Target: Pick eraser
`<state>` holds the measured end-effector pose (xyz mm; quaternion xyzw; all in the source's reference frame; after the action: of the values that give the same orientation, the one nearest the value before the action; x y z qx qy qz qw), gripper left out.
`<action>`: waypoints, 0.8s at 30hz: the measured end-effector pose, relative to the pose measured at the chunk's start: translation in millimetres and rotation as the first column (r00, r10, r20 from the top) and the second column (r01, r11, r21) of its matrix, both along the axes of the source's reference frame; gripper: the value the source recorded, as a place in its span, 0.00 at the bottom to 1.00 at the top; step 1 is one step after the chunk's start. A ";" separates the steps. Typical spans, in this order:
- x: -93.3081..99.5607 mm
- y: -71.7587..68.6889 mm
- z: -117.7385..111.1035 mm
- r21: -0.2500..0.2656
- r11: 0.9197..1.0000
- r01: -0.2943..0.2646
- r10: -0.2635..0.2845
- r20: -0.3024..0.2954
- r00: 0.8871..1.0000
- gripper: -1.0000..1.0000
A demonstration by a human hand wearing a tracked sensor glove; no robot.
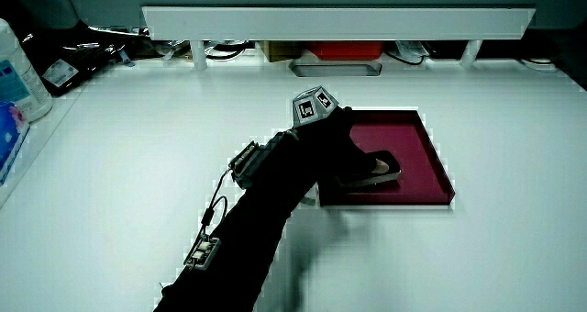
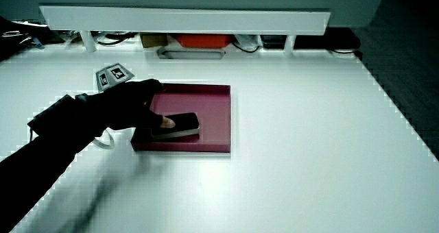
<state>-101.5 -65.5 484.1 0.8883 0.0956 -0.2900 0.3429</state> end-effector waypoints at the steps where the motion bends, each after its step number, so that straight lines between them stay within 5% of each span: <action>1: 1.9 0.5 4.8 0.001 1.000 -0.003 0.003 -0.004 1.000 0.50; 9: 14.3 1.8 33.1 -0.042 0.999 0.006 -0.005 0.020 1.000 0.50; 24: 35.1 7.5 58.5 -0.044 0.998 -0.039 0.044 0.110 0.993 0.50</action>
<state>-66.4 -58.1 542.6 0.8935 0.0885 -0.2349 0.3722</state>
